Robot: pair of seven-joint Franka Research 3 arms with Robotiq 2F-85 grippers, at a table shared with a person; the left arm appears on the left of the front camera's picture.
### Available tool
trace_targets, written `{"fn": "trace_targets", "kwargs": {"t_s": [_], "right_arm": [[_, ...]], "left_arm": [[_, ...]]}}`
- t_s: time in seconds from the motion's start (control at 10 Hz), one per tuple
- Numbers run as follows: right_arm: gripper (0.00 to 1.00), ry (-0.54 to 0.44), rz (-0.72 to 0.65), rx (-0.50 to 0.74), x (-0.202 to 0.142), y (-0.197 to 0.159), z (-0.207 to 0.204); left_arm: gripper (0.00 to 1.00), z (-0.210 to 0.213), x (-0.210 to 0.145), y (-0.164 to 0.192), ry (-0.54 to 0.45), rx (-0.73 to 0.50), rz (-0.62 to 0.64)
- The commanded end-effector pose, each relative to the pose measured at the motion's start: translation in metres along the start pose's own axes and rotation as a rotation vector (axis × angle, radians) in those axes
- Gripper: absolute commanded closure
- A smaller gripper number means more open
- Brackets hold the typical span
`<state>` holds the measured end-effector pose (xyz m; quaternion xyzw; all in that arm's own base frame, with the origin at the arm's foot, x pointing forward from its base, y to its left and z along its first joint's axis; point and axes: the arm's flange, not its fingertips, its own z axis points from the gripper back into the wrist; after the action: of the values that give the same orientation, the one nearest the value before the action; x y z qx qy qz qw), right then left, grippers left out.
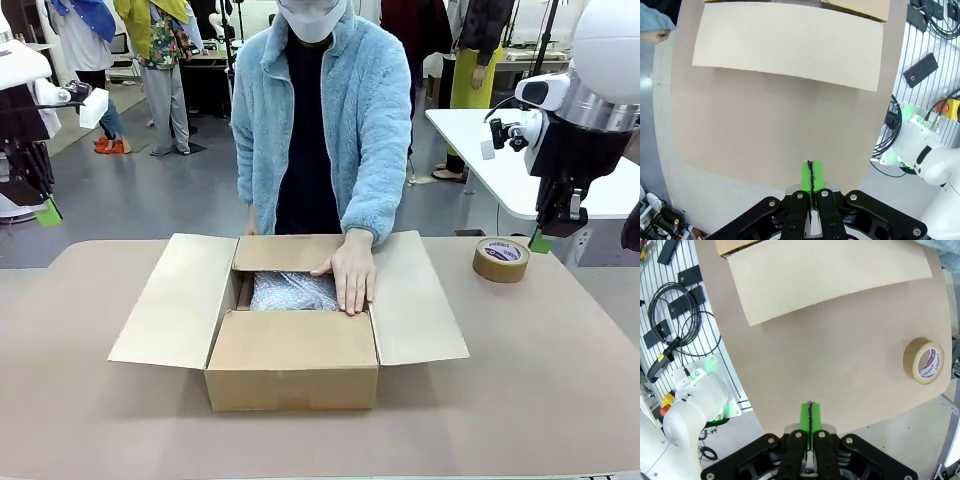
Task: Wrap the clocks to prevent damage.
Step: Push the right (or left) flap of the Package Box to close it.
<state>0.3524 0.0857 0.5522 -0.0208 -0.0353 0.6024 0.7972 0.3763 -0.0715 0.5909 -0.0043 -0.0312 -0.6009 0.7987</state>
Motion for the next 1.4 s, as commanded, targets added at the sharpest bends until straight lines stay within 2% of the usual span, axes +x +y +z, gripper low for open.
{"fn": "trace_targets", "kwargs": {"t_s": [0.0, 0.1, 0.2, 0.3, 0.5, 0.7, 1.0, 1.2, 1.3], "right_arm": [[0.99, -0.017, -0.014, -0.004, 0.002, -0.001, 0.0], [0.99, -0.017, -0.014, -0.004, 0.002, -0.001, 0.0], [0.99, -0.017, -0.014, -0.004, 0.002, -0.001, 0.0], [0.99, -0.017, -0.014, -0.004, 0.002, -0.001, 0.0], [0.99, -0.017, -0.014, -0.004, 0.002, -0.001, 0.0], [0.99, -0.017, -0.014, -0.004, 0.002, -0.001, 0.0], [0.99, -0.017, -0.014, -0.004, 0.002, -0.001, 0.0], [0.99, -0.017, -0.014, -0.004, 0.002, -0.001, 0.0], [0.99, -0.017, -0.014, -0.004, 0.002, -0.001, 0.0]], "left_arm": [[0.99, -0.004, -0.01, 0.002, -0.127, -0.032, -0.122], [0.99, -0.011, -0.027, 0.01, -0.298, 0.021, -0.149], [0.99, -0.019, -0.055, 0.02, -0.515, 0.016, -0.255], [0.99, -0.034, -0.081, 0.022, -0.671, -0.021, -0.26], [0.99, -0.065, -0.116, 0.036, -0.815, -0.086, -0.259], [0.99, -0.112, -0.131, 0.038, -0.865, -0.171, -0.24], [0.99, -0.163, -0.13, 0.048, -0.725, -0.202, -0.125], [0.99, -0.17, -0.127, 0.053, -0.699, -0.226, -0.129], [0.99, -0.158, -0.12, 0.049, -0.622, -0.226, -0.143]]}}
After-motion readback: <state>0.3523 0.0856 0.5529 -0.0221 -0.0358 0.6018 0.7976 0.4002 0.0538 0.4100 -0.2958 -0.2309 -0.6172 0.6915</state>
